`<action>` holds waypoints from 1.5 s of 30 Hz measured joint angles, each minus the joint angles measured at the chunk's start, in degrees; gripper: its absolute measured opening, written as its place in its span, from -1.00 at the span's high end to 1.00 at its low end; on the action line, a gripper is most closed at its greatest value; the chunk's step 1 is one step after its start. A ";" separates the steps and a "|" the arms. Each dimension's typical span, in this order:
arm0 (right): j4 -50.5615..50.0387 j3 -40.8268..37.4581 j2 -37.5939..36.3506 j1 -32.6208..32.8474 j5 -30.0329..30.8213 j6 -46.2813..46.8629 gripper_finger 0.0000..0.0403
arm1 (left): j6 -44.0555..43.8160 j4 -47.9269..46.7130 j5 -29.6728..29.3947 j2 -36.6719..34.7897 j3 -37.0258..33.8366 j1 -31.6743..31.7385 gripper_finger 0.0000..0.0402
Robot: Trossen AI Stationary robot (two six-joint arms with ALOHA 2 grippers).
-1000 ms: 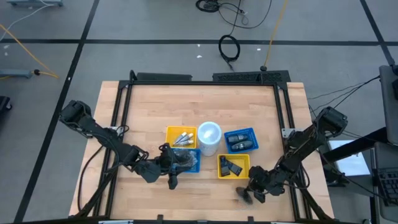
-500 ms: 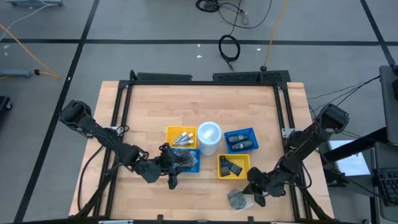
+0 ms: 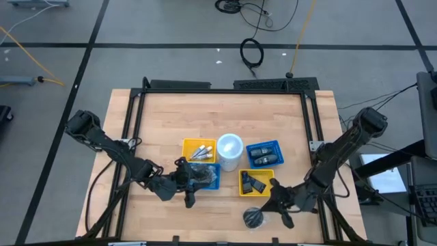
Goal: Pick & Place Travel size toiletries
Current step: Put the black hairbrush into the bottom blue bin
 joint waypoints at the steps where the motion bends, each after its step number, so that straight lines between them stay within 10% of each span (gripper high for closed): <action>1: -0.18 0.28 -0.72 -0.46 0.31 -1.74 1.00 | 0.14 0.31 0.00 0.00 0.00 0.00 0.20; 22: 10.18 4.82 -10.10 -10.42 18.20 -42.94 1.00 | 20.57 27.33 0.41 0.00 0.00 5.96 0.20; 45: 17.70 4.82 -7.43 -22.58 14.01 -44.89 1.00 | 26.20 33.50 8.81 0.00 0.00 11.41 0.20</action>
